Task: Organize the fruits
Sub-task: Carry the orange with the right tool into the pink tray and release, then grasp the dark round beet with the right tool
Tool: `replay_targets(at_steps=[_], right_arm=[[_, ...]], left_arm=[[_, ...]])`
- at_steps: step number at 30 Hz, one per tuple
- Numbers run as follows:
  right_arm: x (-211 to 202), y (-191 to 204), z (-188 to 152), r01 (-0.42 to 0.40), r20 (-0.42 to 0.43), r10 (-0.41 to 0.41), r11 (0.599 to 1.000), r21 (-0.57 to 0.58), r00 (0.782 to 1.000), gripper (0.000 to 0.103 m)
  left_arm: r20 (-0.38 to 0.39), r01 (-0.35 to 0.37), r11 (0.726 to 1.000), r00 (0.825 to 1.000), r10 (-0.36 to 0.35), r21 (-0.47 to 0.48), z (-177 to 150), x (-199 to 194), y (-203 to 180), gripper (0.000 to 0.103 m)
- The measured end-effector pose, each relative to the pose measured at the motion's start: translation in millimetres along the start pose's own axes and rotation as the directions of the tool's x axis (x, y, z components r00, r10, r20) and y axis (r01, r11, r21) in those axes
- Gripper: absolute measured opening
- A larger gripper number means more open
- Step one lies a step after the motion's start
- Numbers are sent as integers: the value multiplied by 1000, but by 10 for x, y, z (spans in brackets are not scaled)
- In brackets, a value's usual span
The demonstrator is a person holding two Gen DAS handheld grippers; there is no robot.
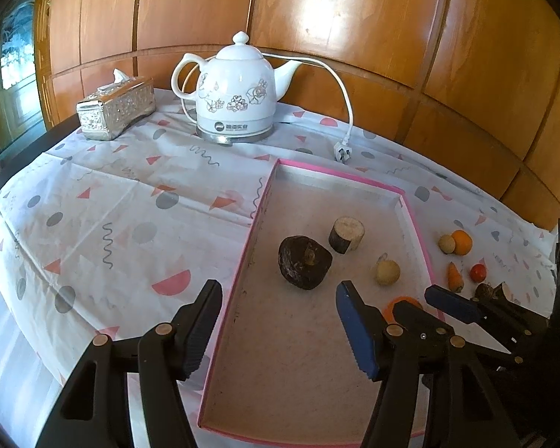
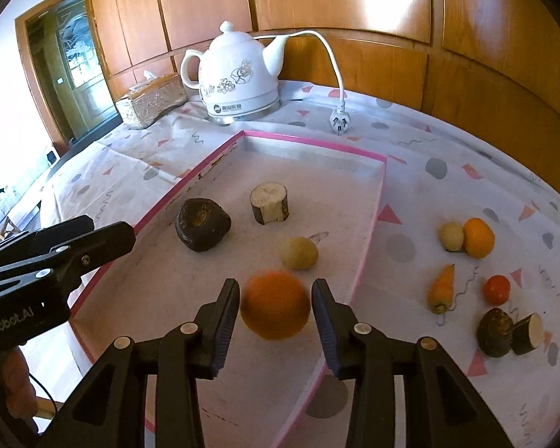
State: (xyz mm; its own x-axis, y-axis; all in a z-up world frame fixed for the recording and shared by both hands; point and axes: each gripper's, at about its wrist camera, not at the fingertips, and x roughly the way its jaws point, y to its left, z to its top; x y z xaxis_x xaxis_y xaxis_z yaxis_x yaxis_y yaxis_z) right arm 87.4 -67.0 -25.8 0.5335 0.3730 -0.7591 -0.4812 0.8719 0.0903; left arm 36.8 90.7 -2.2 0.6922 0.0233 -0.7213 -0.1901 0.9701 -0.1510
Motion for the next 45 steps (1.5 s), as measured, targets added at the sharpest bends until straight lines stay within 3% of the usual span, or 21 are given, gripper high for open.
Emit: replay_targets(at_steps=[10, 16, 26, 30, 45], right_arm=[[-117, -66, -76, 13, 47, -16, 998, 64, 999, 46], [-401, -329, -251, 45, 99, -63, 983, 176, 993, 46], [-637, -1193, -817, 165, 31, -197, 887, 432, 980, 44], [-650, -1333, -901, 190, 16, -221, 870, 455, 975, 42], [-497, -1483, -971, 155, 11, -183, 864, 478, 983, 42]], left_arm=[[-5, 20, 1000, 1000, -20, 8, -19, 15, -41, 64], [4, 48, 998, 999, -48, 27, -17, -13, -131, 64], [1, 102, 990, 995, -103, 92, -72, -54, -401, 64], [-5, 127, 984, 992, -127, 122, -110, -68, -521, 64], [-61, 202, 956, 979, -194, 211, -280, -77, -855, 64]])
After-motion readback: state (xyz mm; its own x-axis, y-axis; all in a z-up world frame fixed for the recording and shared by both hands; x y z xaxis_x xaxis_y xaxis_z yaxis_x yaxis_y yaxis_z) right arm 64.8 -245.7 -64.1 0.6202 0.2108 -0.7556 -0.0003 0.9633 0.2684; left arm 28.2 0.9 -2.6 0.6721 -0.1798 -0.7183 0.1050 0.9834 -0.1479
